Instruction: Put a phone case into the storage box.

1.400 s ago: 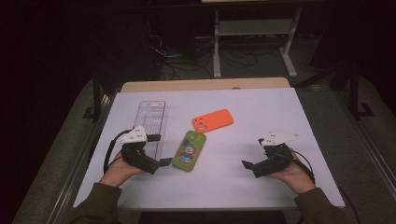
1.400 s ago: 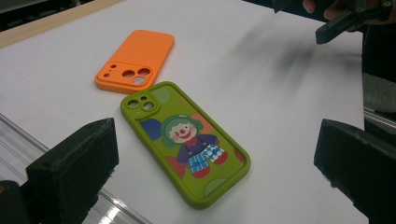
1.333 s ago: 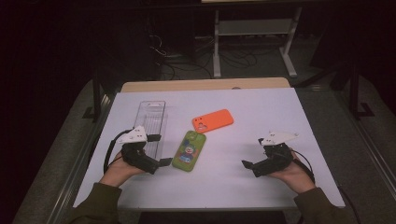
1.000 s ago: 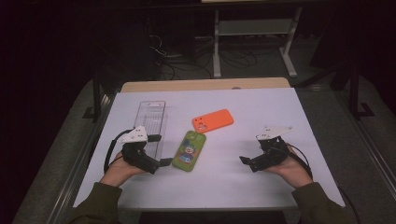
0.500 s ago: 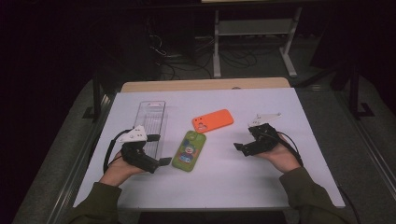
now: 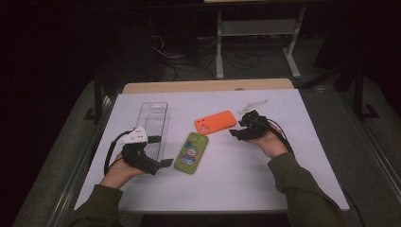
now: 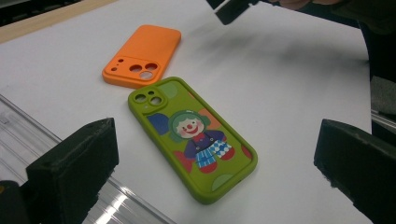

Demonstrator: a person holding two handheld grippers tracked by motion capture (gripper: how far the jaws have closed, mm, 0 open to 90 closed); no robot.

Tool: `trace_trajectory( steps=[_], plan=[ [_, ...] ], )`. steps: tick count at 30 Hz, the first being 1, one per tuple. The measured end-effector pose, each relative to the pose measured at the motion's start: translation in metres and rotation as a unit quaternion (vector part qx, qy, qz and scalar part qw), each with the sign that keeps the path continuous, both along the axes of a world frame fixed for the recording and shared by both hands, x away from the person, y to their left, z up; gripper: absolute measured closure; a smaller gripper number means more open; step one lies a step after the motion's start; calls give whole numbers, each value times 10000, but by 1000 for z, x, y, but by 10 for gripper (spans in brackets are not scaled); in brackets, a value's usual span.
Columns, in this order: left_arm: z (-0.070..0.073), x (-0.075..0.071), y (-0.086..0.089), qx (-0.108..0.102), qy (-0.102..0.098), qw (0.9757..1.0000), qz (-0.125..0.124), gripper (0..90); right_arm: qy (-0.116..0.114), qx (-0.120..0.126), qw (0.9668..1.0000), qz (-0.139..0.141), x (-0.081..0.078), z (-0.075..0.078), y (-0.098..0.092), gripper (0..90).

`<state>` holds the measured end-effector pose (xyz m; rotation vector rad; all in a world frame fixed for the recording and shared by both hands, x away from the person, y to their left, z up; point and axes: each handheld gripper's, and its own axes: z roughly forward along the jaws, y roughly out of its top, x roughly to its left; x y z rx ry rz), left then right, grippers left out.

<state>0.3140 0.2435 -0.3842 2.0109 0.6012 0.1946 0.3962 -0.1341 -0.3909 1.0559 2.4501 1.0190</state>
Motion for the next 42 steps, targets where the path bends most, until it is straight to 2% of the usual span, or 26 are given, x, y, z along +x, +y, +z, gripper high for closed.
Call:
trace_trajectory(
  steps=[5, 6, 8, 9, 15, 20, 21, 24, 29, 31, 42],
  plan=[
    [0, 1, 0, 3, 22, 10000, 1, 0, 138, -18, 9999, -30, 21, 1, 7, 618],
    [0, 1, 0, 1, 18, 10000, 0, 0, 204, -15, 9998, -41, 29, 1, 10, 689],
    [0, 1, 0, -10, 26, 10000, -1, 0, 274, -36, 9996, -67, 37, 1, 14, 750],
    [0, 1, 0, -8, 32, 10000, -5, 0, 274, -36, 9996, -67, 37, 1, 14, 750],
    [0, 1, 0, -8, 21, 10000, -15, 0, 441, -61, 9990, -95, 64, -3, 24, 871],
    [0, 2, 1, 1, 9, 10000, -19, 0, 452, -112, 9988, -171, 89, -7, 34, 885],
    [0, 2, 1, 10, 18, 10000, -23, 0, 452, -112, 9988, -171, 89, -7, 34, 885],
    [0, 2, 2, -21, 34, 10000, -5, 0, 453, -264, 9983, -238, 101, -9, 39, 885],
    [1, 2, 3, -50, 26, 10000, 17, 0, 511, -377, 9973, -380, 119, -12, 44, 886],
    [1, 2, 3, -68, 31, 10000, 19, 0, 561, -495, 9965, -374, 125, -15, 47, 886],
    [1, 2, 5, -56, 29, 10000, 24, 0, 681, -777, 9935, -476, 145, -29, 55, 886]
  ],
)
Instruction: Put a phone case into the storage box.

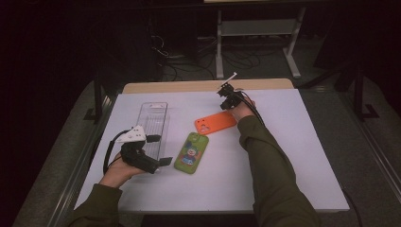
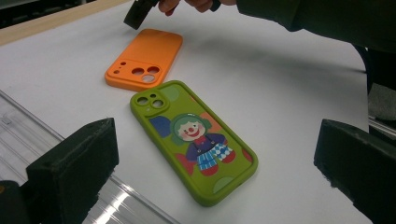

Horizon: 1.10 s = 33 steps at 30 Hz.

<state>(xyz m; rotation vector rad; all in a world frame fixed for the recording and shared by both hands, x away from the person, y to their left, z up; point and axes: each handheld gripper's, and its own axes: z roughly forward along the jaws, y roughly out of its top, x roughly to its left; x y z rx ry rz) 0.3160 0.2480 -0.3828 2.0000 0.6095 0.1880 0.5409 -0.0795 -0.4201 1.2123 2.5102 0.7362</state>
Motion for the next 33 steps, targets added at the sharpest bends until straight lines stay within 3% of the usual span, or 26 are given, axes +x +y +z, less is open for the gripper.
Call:
trace_trajectory(
  steps=[6, 13, 26, 33],
  plan=[
    [0, 0, 0, -30, 2, 10000, 7, 0, 139, -125, 9997, -129, 4, -6, 0, 886],
    [0, 0, -1, -23, 0, 10000, -13, 0, 149, -207, 9996, -111, 3, -7, -1, 887],
    [0, -2, -2, 20, -1, 10000, -34, 0, 319, -476, 9982, 156, -10, -4, -8, 888],
    [-1, -1, -3, 33, -4, 10000, -47, 0, 411, -376, 9980, 297, -22, -4, -21, 889]
  ],
)
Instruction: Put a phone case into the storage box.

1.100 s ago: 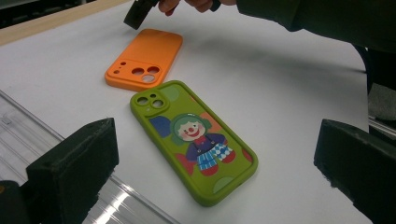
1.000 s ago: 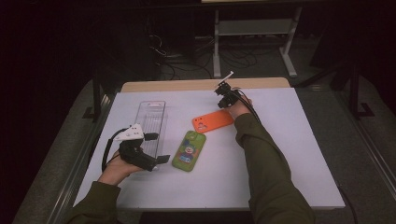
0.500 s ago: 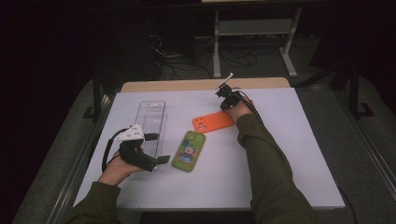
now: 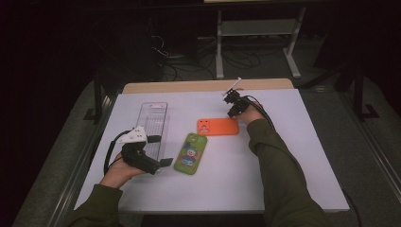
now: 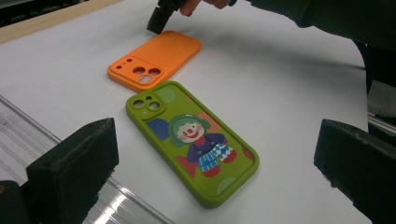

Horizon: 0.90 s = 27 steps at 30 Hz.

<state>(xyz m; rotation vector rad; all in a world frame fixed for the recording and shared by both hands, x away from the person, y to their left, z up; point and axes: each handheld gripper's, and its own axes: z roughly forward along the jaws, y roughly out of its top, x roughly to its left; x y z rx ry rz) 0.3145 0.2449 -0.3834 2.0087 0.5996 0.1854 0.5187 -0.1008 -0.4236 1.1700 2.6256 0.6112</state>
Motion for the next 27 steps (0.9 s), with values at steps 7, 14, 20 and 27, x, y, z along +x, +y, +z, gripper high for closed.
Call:
trace_trajectory(
  steps=[7, 14, 20, 27],
  plan=[
    [-1, 0, -1, 17, -5, 10000, -19, 0, 22, 38, 9999, 104, -15, 0, -10, 889],
    [-1, 0, -2, 61, 0, 10000, -49, 0, 71, 107, 9997, 197, -33, 0, -19, 889],
    [-2, -1, -4, 89, 1, 9999, -85, 0, 44, 92, 9996, 276, -50, -1, -27, 890],
    [-2, 0, -5, 98, 19, 9999, -88, 0, 77, 33, 9994, 328, -63, -5, -33, 889]
  ],
)
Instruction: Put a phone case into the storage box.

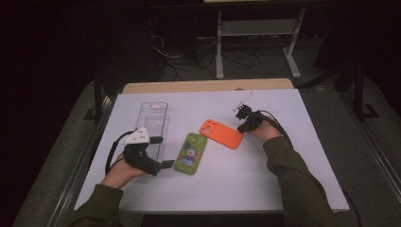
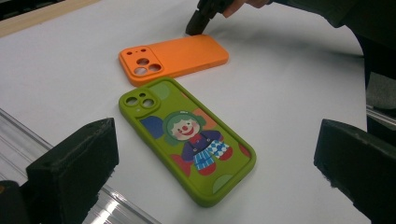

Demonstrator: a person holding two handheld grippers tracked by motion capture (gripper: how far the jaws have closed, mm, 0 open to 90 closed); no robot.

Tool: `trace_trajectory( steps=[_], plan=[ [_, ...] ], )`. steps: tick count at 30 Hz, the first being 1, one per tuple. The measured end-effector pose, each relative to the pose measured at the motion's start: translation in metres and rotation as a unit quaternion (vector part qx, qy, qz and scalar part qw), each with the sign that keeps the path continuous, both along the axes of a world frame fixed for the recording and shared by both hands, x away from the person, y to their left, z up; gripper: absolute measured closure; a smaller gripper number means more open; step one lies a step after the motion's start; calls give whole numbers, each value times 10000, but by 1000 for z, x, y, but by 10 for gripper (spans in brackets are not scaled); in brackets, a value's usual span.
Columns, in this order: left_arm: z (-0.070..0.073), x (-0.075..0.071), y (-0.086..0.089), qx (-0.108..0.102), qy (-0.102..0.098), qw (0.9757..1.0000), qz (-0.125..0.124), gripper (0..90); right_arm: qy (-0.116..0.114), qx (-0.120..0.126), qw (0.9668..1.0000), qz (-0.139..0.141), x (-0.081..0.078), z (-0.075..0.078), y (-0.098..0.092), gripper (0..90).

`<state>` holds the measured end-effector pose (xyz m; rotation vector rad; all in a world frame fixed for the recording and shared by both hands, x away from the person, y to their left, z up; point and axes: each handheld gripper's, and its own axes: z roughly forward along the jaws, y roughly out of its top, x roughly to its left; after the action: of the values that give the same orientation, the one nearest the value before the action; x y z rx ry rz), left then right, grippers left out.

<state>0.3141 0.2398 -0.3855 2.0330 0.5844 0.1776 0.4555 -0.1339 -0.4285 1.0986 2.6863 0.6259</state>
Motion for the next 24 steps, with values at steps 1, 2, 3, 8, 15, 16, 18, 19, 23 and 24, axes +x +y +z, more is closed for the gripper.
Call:
trace_trajectory(
  steps=[1, 2, 3, 8, 15, 16, 18, 19, 23, 24],
  plan=[
    [0, 0, 0, -2, 13, 10000, 0, 0, 3, 46, 10000, -9, 0, 0, -1, 889],
    [0, 0, 1, 9, 24, 10000, 1, 0, -8, 45, 10000, -2, -1, 0, -2, 889],
    [0, 0, 1, 16, 20, 10000, 1, 0, -29, 63, 10000, -21, -1, 0, -3, 889],
    [0, 1, 2, 8, 25, 10000, 17, 0, -191, 269, 9994, -64, -10, 10, -10, 887],
    [0, 1, 1, 63, 18, 10000, -6, 0, -563, 870, 9944, -200, -40, 24, -26, 655],
    [0, 1, 1, 73, 15, 10000, -13, 0, -584, 967, 9933, -229, -45, 25, -28, 610],
    [0, 1, 1, 95, 12, 10000, -26, 0, -640, 1042, 9922, -241, -56, 25, -31, 488],
    [0, 1, 1, 80, 14, 10000, -20, 0, -701, 1022, 9920, -249, -61, 25, -32, 445],
    [0, 1, 0, 66, 14, 10000, -34, 0, -863, 1261, 9879, -252, -83, 30, -39, 302],
    [0, 1, 0, 71, 17, 10000, -33, 0, -993, 1290, 9863, -259, -88, 31, -40, 282]
  ],
)
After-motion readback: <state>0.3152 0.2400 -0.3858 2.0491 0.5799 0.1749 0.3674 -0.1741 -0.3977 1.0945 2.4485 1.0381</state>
